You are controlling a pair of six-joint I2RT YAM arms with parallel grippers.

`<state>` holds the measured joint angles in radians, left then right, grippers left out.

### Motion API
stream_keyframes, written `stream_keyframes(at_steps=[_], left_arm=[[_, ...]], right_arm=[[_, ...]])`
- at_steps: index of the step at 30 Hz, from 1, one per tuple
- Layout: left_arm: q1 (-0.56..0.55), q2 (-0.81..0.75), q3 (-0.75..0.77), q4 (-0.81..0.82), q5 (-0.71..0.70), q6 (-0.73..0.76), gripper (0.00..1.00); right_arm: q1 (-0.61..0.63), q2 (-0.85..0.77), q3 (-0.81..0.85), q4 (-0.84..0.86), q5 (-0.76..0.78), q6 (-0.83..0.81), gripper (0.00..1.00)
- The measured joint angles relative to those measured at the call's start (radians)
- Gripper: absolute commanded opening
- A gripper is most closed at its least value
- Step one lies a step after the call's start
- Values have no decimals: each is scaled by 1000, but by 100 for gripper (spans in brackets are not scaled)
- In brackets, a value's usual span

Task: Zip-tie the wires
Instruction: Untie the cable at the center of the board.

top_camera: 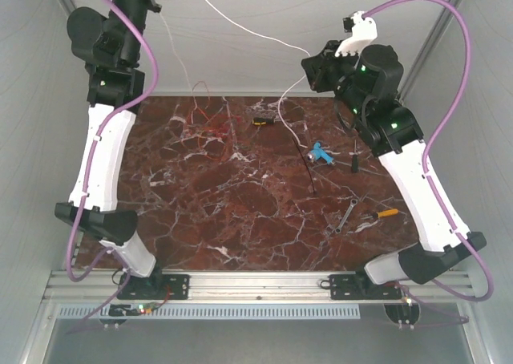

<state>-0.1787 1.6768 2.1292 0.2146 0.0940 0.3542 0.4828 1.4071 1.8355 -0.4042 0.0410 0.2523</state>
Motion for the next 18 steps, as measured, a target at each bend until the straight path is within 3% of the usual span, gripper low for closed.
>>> stream_keyframes(at_steps=[3,5,8,11,13,16,18], left_arm=[[-27,10,61,59,-50,50,23],[-24,5,78,88,-72,62,29],[-3,-15,58,116,-108,60,33],[50,-38,-17,130,-135,18,45],[96,-50,-90,132,-146,-23,53],[145,-60,-217,137,-150,-78,54],[161,-58,-286,131,-149,-106,43]], right_arm=[[-9,2,10,-15,-14,9,0],[-61,10,39,-38,-34,31,0],[-251,8,68,-47,-99,104,0],[-438,-6,71,-52,-153,177,0],[-498,-23,71,-64,-186,206,0],[-538,-62,65,-72,-236,233,0],[-571,-86,64,-74,-268,246,0]])
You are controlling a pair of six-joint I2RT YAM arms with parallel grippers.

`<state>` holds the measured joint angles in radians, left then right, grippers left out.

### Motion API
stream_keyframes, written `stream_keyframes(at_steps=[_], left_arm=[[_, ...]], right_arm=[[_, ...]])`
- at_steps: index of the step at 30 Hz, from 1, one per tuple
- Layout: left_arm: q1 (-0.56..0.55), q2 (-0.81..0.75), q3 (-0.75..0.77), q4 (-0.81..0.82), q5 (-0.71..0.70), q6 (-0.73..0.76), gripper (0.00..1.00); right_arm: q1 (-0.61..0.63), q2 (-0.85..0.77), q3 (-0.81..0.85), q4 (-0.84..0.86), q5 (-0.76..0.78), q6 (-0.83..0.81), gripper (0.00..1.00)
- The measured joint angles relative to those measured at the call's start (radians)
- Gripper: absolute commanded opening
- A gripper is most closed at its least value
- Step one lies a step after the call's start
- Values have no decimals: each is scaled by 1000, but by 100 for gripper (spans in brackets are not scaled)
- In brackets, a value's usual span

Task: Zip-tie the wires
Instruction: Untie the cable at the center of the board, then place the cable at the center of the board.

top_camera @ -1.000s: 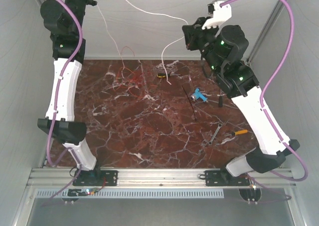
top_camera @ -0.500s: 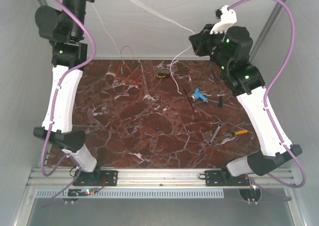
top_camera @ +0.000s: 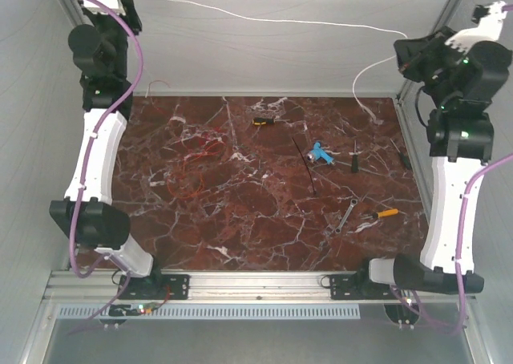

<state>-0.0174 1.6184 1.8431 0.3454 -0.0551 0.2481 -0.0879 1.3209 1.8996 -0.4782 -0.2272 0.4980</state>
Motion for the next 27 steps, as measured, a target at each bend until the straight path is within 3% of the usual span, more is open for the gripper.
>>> stream_keyframes(at_steps=[2,3,11,17,21,27], left_arm=[[18,4,-52,-15,5,-31,9],[24,4,-73,-20,11,-48,0],[53,-60,-218,-2,121,-137,0],[33,-79,-165,-3,160,-146,0],[-19,-69,-29,-16,159,-117,0],[-79,42,433,21,153,-187,0]], right_arm=[[-58,-19,0,0,-37,21,0],[-81,-23,0,1,-52,31,0],[-120,-25,-92,41,-215,93,0],[-120,-13,-100,42,-284,102,0],[-118,-11,-100,41,-320,102,0],[-84,-8,-108,46,-326,105,0]])
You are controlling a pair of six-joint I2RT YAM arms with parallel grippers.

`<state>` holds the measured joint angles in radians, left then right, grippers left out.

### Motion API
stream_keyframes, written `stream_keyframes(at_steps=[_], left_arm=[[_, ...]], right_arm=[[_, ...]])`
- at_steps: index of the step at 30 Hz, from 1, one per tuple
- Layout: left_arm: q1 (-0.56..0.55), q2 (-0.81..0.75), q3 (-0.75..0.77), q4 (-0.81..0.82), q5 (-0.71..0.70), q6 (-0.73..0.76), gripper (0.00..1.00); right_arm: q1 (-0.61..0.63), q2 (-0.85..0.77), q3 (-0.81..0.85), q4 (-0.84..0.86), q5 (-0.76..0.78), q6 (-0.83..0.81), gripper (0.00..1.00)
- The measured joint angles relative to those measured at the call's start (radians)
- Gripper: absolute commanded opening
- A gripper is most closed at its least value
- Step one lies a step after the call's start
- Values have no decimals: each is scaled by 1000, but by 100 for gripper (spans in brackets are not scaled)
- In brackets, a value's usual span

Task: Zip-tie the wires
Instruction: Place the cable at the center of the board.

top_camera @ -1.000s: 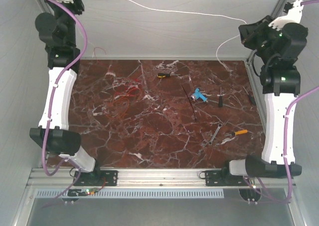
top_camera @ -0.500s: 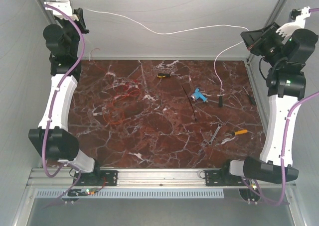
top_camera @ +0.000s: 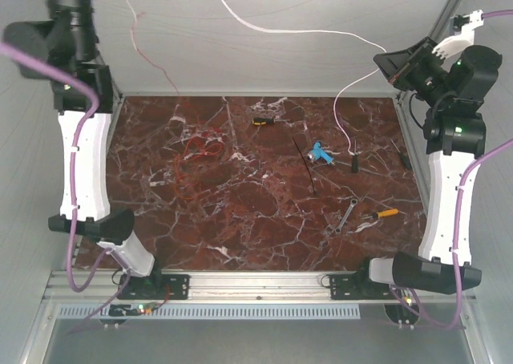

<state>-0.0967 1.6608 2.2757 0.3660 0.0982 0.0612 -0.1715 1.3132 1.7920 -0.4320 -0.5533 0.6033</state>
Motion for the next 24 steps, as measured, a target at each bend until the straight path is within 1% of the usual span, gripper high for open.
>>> stream_keyframes(at_steps=[1,3,6,8,11,14,16,18,19,20,22,23,24], left_arm=[[0,16,68,31,0,-36,0],[-1,29,153,99,-3,-108,0],[-11,23,186,202,-15,-190,0],[-16,18,173,249,-21,-207,0],[-11,11,110,270,-32,-208,0],[3,14,19,240,-33,-188,0],[8,23,-32,170,-32,-154,0],[10,18,-108,78,-35,-116,0],[11,-1,-184,38,-39,-99,0],[11,-34,-281,0,-41,-89,0],[11,-130,-534,-50,-42,-79,0],[9,-193,-688,-77,-43,-76,0],[5,-246,-806,-108,-42,-75,0]], right_arm=[[8,0,-5,3,2,3,0],[19,1,-18,3,7,8,0],[30,4,-42,13,7,13,0],[31,6,-64,19,11,14,0],[32,15,-97,26,16,13,0],[32,36,-111,13,37,2,0],[35,58,-100,-23,75,-21,0],[46,90,-63,-96,122,-53,0],[48,103,-51,-129,140,-71,0],[51,108,-48,-156,146,-86,0],[56,102,-71,-202,143,-111,0],[61,90,-99,-212,137,-121,0],[68,73,-133,-226,133,-132,0]])
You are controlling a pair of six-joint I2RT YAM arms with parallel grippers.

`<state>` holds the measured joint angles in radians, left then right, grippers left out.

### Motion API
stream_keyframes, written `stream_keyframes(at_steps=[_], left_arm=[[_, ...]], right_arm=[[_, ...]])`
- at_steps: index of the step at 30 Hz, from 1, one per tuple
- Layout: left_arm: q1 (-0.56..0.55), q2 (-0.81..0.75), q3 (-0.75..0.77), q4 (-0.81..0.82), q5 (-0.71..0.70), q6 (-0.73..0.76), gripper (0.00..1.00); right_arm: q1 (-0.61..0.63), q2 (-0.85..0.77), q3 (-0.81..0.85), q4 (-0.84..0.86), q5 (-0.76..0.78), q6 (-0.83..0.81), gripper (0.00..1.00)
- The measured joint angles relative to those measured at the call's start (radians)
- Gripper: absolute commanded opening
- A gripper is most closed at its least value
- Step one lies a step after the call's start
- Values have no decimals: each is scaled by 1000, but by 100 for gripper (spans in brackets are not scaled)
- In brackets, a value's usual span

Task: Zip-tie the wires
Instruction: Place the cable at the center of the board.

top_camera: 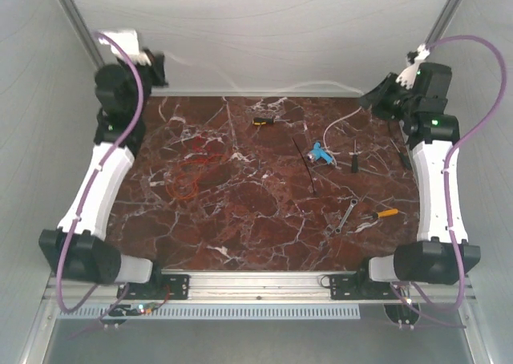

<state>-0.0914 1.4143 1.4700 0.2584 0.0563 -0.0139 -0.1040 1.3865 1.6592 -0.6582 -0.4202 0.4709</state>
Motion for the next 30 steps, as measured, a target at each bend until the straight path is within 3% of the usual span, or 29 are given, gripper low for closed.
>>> stream_keyframes(at_steps=[3,10,19,30], left_arm=[[-21,-148,-248,-116,1,-23,0],[-68,-531,-529,-285,18,-194,0],[-95,-752,-702,-598,66,-460,0],[-98,-903,-797,-966,61,-699,0]], right_arm=[[39,-68,-127,-43,-2,-26,0],[180,-224,-342,-137,42,-37,0],[221,-404,-618,-253,137,7,0],[221,-371,-667,-414,319,83,0]])
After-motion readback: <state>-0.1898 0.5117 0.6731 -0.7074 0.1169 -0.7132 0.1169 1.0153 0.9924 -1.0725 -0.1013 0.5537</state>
